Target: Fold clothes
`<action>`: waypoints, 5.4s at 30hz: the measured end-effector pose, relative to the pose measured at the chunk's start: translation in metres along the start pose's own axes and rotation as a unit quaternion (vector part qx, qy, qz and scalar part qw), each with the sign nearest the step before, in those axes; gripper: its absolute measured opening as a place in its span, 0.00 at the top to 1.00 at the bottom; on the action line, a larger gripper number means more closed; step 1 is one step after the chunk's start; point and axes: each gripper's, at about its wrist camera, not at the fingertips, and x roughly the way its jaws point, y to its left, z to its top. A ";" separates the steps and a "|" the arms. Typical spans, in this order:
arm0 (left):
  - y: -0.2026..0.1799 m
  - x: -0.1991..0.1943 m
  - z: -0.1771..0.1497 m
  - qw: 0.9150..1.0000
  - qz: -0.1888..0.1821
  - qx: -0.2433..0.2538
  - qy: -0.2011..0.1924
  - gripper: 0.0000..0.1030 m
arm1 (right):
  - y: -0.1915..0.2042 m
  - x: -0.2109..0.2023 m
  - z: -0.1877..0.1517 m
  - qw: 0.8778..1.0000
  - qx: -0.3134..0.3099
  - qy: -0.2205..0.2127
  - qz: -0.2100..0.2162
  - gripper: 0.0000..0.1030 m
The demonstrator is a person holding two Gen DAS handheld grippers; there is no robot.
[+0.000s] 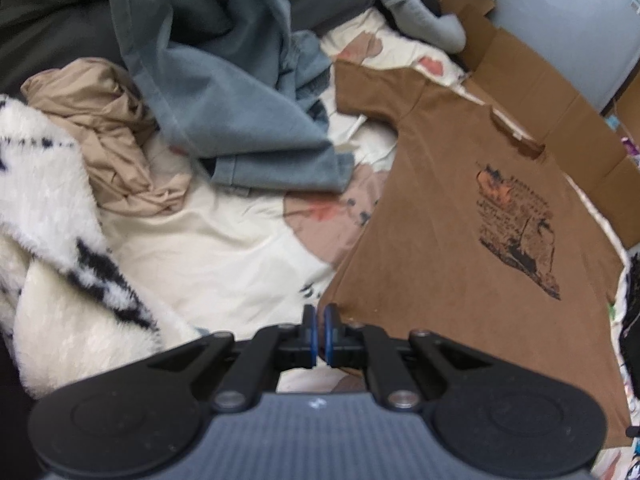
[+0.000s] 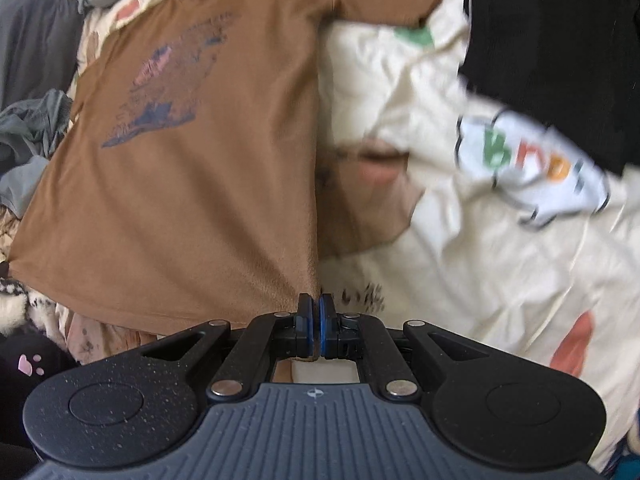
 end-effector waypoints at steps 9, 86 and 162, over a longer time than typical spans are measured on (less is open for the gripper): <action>0.009 0.037 -0.011 0.999 0.027 0.008 0.041 0.96 | -0.008 0.053 -0.013 0.999 0.009 0.039 -0.009 0.99; -0.052 -0.062 0.145 0.991 0.100 0.073 -0.050 0.57 | -0.016 -0.112 0.149 0.978 0.043 -0.204 0.029 0.65; -0.024 0.289 0.223 0.953 -0.080 -0.286 -0.063 0.55 | -0.091 0.122 0.245 0.949 0.238 -0.208 -0.007 0.63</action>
